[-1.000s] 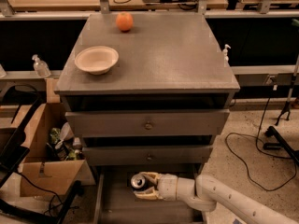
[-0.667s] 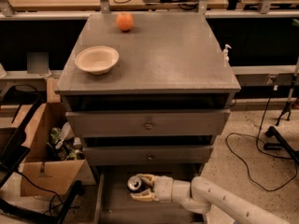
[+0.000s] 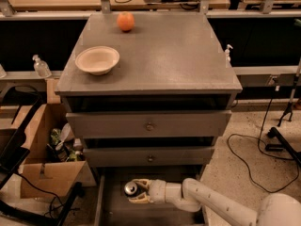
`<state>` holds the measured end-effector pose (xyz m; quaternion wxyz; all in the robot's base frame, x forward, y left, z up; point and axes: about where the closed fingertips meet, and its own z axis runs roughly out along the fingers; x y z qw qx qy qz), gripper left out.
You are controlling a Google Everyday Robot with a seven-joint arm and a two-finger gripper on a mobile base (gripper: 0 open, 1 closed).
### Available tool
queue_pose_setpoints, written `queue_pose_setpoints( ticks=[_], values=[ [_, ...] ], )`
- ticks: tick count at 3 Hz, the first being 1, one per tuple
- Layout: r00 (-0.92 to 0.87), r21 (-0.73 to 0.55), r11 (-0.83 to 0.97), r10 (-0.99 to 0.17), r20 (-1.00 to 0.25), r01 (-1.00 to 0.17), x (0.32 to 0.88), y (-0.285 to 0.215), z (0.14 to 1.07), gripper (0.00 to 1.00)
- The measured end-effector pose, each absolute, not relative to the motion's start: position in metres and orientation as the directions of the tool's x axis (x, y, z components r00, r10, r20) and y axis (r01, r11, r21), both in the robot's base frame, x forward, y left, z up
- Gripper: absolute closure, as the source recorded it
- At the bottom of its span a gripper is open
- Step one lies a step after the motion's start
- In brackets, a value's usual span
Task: Place pepsi can into bottom drawer
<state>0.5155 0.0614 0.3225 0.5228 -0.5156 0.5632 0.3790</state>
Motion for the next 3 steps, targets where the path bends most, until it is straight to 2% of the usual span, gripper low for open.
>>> queue_pose_setpoints(
  ticks=[1,3],
  values=[
    [0.083,-0.114,0.143,-0.209,-0.974,-0.983,0.535,0.066,0.286,1.00],
    [0.020,-0.040,0.102,-0.193,-0.981,-0.994,0.550,0.081,0.217,1.00]
  ],
)
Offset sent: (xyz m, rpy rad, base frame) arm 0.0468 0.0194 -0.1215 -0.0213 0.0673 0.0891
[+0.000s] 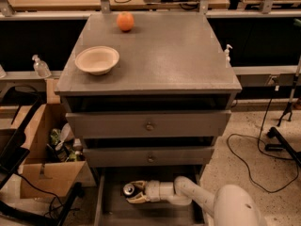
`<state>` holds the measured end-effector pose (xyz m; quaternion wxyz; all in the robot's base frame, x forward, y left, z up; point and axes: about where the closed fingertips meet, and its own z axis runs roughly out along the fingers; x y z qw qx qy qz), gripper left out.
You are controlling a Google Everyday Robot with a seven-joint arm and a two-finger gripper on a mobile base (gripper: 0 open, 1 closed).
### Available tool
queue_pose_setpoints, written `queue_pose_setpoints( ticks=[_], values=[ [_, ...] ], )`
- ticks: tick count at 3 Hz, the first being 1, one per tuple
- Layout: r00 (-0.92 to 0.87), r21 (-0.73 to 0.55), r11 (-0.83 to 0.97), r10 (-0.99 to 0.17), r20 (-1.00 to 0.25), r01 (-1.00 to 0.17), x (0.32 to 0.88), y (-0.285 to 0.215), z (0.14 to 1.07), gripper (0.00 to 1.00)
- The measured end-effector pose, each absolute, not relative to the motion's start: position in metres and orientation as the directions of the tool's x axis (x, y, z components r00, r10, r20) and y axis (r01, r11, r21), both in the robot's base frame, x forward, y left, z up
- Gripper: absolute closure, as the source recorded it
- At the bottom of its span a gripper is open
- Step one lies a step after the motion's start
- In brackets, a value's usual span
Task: Place pepsi can into bottom drawer
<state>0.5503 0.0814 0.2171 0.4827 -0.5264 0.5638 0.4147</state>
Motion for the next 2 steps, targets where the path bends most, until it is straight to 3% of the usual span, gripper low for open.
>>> queue_pose_setpoints(
  ticks=[1,2],
  values=[
    [-0.035,0.015,0.115,-0.176,-0.984,-0.993,0.5489,0.0856,0.1824,1.00],
    [-0.033,0.012,0.119,-0.177,-0.984,-0.993,0.5510,0.0852,0.1809,0.81]
  ],
)
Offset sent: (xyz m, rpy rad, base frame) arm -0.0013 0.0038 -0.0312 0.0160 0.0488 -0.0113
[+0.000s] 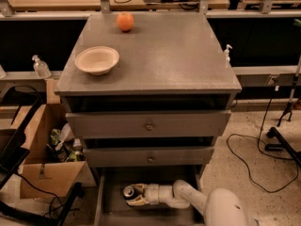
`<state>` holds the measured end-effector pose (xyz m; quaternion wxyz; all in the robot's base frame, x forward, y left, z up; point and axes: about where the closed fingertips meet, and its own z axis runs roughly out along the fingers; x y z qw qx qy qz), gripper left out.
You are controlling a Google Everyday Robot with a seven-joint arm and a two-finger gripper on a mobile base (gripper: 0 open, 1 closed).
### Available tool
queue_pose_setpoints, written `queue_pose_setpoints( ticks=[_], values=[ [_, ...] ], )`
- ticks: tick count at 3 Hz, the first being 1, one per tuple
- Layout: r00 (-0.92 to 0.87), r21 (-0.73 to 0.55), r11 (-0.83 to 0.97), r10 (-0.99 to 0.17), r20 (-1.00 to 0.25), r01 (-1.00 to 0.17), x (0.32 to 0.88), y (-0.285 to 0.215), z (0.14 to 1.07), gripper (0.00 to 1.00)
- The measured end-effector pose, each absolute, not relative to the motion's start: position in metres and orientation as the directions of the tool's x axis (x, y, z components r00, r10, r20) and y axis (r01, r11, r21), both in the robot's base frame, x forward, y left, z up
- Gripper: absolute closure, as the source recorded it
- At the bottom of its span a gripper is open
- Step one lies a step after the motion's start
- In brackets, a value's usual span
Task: Place pepsi can into bottom drawer
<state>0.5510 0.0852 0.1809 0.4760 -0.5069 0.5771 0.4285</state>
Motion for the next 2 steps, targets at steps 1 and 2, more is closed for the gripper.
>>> queue_pose_setpoints(
  ticks=[1,2],
  values=[
    [-0.034,0.014,0.116,-0.175,-0.984,-0.993,0.5497,0.0877,0.1813,0.58],
    [-0.035,0.015,0.112,-0.173,-0.984,-0.994,0.5487,0.0900,0.1812,0.34]
  ],
)
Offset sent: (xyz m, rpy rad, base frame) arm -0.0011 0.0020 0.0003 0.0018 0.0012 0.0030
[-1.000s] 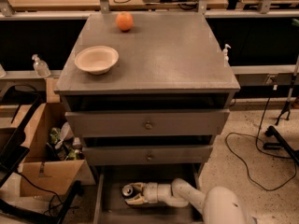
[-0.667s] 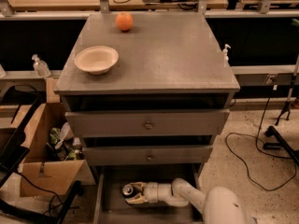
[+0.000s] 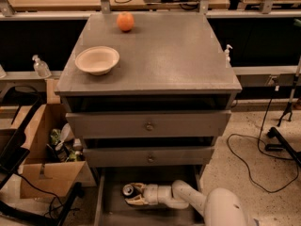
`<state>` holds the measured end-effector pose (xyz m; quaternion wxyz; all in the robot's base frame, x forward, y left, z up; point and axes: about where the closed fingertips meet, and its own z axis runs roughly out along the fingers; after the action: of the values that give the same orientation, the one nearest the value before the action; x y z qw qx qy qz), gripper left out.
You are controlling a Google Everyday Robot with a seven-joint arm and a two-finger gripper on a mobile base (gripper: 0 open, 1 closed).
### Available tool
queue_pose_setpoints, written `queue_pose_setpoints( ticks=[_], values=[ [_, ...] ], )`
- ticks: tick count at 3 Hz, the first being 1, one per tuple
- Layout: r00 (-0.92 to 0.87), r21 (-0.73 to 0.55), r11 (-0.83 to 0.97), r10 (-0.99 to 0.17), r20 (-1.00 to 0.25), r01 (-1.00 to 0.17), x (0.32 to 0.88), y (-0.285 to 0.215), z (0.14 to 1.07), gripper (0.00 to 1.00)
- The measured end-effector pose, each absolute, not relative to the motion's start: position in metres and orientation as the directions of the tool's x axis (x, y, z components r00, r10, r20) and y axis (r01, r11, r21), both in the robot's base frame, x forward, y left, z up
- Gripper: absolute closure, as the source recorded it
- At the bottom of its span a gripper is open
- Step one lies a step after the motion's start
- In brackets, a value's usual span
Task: Place pepsi can into bottom drawer
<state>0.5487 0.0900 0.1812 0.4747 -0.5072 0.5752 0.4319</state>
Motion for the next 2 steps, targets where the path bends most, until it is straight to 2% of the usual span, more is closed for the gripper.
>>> queue_pose_setpoints(
  ticks=[1,2],
  values=[
    [-0.036,0.017,0.109,-0.172,-0.985,-0.994,0.5476,0.0923,0.1812,0.11],
    [-0.036,0.018,0.107,-0.170,-0.985,-0.994,0.5469,0.0940,0.1812,0.00]
  ],
)
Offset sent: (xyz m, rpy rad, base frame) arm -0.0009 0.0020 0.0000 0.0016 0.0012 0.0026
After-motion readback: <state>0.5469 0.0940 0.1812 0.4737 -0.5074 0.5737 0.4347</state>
